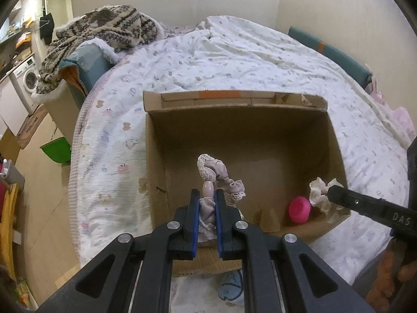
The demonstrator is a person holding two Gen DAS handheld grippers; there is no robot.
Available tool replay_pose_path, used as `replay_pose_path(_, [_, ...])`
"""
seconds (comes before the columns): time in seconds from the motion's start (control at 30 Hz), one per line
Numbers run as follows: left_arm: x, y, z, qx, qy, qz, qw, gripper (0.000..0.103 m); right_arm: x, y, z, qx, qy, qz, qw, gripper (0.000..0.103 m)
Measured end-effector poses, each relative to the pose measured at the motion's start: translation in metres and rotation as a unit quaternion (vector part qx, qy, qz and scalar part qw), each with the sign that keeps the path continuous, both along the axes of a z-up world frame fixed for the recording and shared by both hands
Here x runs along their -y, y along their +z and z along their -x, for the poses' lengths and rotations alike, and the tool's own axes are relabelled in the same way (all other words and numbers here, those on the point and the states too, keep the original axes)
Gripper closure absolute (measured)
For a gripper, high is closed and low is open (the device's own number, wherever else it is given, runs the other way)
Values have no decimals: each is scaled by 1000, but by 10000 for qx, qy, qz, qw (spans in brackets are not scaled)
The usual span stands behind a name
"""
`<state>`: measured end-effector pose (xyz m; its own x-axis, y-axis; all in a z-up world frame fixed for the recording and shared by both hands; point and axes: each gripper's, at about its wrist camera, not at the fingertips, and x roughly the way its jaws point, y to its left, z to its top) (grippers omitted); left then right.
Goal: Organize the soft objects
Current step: 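Carry both scrunchies into the box and open both tools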
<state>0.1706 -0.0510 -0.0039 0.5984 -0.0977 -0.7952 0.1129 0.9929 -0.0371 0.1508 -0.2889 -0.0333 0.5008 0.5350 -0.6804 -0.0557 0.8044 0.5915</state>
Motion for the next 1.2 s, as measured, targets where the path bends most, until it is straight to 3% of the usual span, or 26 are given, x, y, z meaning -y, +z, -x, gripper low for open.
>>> replay_pose_path(0.5, [-8,-31,-10,-311,158,202,9992,93,-12,-21,-4,-140,89,515,9985,78])
replay_pose_path(1.2, [0,-33,-7,-360,39,313,9989,92,-24,-29,-13,-212,208,815,9962,78])
